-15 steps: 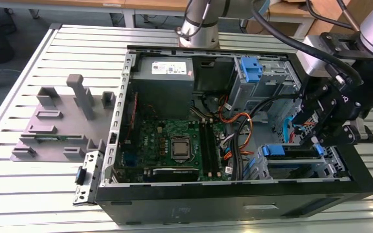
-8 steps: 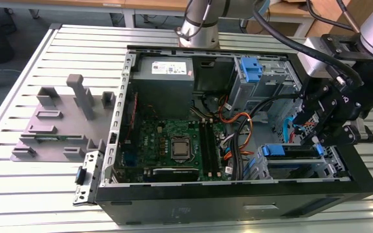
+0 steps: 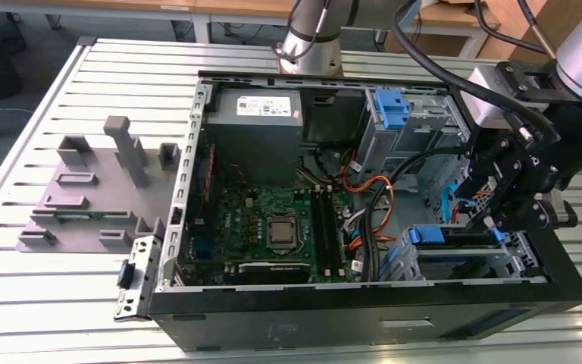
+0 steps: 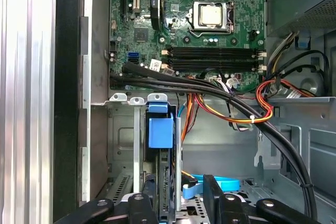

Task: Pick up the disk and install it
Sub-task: 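Insert the first disk wire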

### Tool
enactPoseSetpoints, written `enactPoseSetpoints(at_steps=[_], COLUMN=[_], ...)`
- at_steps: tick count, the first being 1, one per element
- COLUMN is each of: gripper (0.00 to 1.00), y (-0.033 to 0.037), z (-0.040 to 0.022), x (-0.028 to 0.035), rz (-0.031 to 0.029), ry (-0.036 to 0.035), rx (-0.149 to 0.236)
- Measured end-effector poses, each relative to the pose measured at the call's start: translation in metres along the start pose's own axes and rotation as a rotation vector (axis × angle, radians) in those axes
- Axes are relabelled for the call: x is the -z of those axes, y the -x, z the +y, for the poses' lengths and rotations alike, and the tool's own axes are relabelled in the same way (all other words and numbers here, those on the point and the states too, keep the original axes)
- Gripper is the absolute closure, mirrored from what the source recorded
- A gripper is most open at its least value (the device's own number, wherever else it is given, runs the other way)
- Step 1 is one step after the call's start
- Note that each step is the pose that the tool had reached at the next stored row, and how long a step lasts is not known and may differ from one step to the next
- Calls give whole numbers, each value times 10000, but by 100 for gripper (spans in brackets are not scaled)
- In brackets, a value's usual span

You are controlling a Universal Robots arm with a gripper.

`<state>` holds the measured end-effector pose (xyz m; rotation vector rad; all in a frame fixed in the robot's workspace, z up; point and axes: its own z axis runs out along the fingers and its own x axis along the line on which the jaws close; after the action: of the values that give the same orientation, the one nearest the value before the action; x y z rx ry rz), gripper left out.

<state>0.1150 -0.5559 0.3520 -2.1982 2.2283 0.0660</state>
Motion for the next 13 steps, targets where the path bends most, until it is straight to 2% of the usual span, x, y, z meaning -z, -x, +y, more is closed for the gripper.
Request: enactPoseSetpoints(at_steps=[7, 8, 9, 10, 11, 12, 13], gripper=[52, 53, 60, 60, 65, 65, 71], y=[0, 0, 0, 0, 0, 0, 0], z=[0, 0, 0, 0, 0, 0, 0], x=[-2, -2, -3, -2, -3, -3, -3], rz=[-1, -1, -1, -1, -1, -1, -1], ry=[0, 0, 0, 0, 0, 0, 0], rx=[0, 0, 0, 0, 0, 0, 0])
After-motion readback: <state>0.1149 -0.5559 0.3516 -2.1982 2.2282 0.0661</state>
